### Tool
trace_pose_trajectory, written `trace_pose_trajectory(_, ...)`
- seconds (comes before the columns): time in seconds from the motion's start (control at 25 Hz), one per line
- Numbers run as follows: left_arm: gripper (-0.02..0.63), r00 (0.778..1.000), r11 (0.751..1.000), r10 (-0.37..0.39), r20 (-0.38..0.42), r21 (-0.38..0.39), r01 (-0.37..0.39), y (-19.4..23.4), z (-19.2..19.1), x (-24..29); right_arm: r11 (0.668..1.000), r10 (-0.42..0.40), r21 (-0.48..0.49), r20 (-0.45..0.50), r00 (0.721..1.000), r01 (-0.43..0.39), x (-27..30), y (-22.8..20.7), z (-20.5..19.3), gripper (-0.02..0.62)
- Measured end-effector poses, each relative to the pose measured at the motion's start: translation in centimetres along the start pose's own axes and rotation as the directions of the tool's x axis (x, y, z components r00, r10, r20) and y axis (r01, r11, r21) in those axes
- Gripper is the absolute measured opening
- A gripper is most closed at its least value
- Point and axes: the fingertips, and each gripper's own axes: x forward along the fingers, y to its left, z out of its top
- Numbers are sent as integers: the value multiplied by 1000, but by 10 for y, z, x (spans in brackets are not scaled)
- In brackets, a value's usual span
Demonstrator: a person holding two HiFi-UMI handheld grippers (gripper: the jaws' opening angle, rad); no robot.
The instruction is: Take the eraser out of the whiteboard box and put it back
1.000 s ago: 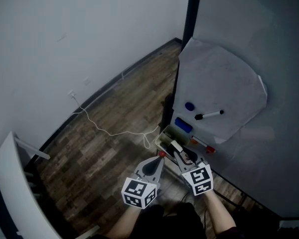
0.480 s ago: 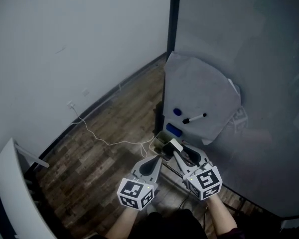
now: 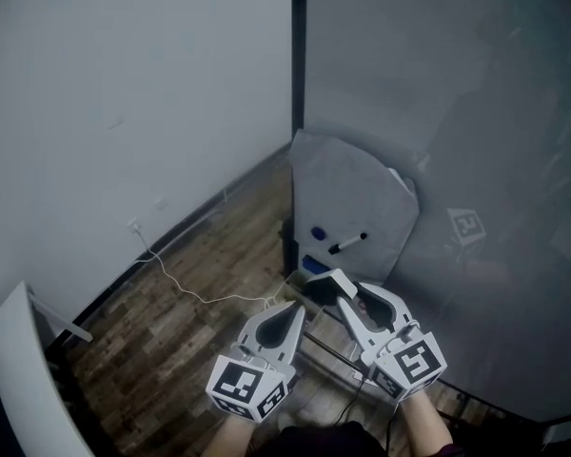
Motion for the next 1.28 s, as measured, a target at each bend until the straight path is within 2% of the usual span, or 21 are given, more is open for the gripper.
trace_pose_trajectory(0.48,6,995,996,-20,96,85,12,-35,54,-8,999,30,-25,179,983,-26,-34,1,73,98)
trace_pose_trajectory(0.76,6,990,994,-28,139,107,13,-47,75,-16,998,58,-21,286,957,-55,-49,10,108,98)
trace_pose_trajectory(0.96,5,992,994,-18,124,110,4,-46,70,-15,998,61,-33,291,955,-54,-53,11,109,98)
trace_pose_trajectory(1.16,6,989,996,-24,144,92,11,-44,70,-17,998,69,-23,307,949,-65,-52,13,111,98)
trace_pose_trajectory(1.28,5,990,995,-23,140,95,10,-43,68,-16,998,52,-37,280,958,-44,-53,10,102,98)
